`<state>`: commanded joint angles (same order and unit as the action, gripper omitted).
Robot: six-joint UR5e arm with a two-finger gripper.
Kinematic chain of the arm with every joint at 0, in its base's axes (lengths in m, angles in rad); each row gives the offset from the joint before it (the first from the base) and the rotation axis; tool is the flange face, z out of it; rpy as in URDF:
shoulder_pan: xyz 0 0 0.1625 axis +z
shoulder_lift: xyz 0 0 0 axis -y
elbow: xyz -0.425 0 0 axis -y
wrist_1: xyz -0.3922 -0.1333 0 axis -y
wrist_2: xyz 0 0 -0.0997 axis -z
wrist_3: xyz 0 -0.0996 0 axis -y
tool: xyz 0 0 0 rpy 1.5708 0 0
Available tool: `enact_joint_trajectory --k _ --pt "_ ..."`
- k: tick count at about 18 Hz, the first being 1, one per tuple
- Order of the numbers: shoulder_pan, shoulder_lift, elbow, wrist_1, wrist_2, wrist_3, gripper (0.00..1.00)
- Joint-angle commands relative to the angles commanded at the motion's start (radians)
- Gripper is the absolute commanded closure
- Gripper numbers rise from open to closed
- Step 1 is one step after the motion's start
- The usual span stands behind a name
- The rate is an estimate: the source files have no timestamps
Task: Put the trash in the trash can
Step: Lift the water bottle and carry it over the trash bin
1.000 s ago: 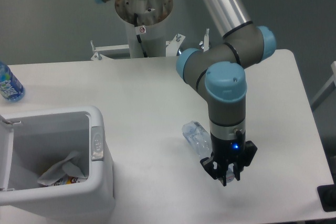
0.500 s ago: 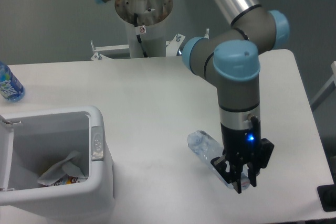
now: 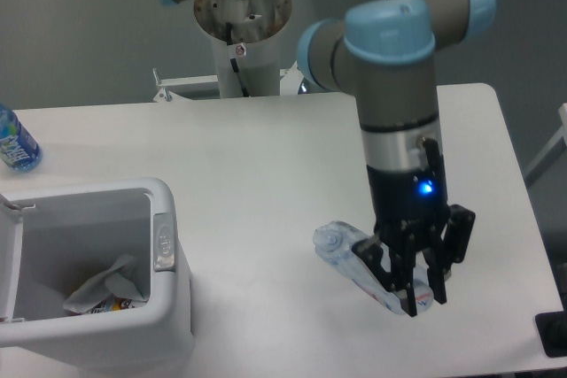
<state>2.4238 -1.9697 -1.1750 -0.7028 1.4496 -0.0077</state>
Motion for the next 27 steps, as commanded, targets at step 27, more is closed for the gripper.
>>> enact_joint_trajectory --k 27 --pt "-0.364 0.098 0.017 0.086 -0.003 -0.017 0.79"
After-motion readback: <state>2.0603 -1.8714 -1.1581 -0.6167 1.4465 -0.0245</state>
